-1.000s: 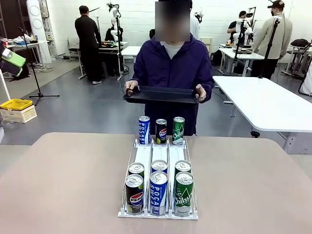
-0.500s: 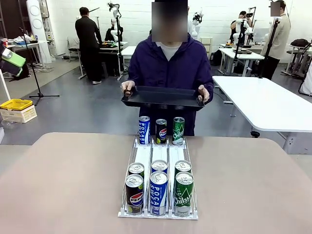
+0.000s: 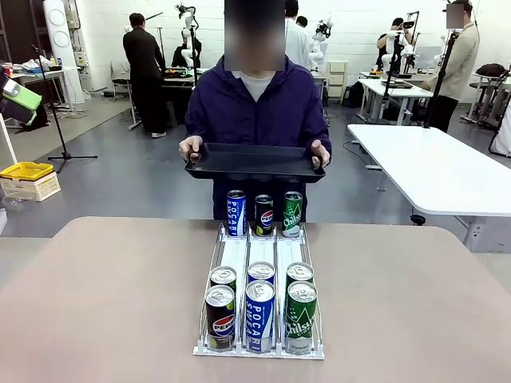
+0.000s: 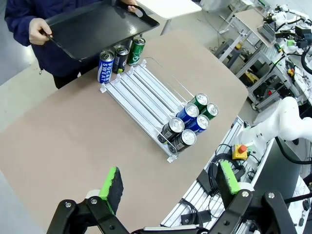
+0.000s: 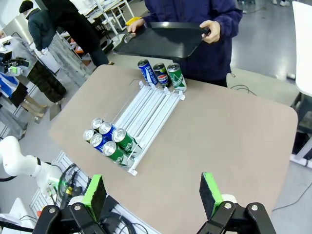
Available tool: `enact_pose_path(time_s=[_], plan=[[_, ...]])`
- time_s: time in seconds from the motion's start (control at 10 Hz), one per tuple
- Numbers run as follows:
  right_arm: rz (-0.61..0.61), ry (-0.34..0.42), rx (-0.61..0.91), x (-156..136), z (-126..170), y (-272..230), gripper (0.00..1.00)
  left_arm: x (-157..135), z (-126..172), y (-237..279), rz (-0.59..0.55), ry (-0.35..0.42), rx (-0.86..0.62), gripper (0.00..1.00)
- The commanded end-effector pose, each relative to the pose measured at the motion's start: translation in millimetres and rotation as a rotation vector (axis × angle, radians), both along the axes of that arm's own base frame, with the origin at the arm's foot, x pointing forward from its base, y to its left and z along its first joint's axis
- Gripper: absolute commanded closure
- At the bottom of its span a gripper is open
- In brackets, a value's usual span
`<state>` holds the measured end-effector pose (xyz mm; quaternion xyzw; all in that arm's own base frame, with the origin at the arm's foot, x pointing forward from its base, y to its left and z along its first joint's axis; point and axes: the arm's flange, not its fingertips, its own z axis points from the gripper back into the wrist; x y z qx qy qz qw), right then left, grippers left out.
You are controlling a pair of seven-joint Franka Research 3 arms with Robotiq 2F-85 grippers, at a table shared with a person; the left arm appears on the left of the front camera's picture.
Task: Retrieve and hand over the desired beverage to the person.
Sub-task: Pick up a can of the same type that the person held from the Automatic Can Dispenser.
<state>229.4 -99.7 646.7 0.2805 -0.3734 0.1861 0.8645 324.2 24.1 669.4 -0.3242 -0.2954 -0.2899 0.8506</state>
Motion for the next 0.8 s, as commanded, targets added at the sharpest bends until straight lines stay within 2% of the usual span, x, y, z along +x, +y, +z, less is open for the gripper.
enact_pose_path(time_s=[0.0, 0.7], plan=[[0.021, -0.005, 0.009, 2.0, -3.3, 1.4, 0.00, -0.1, -1.7, 0.8, -0.018, -0.014, -0.007, 0.00], [0.021, -0.005, 0.009, 2.0, -3.3, 1.4, 0.00, -0.1, -1.7, 0.8, -0.018, -0.014, -0.007, 0.00]])
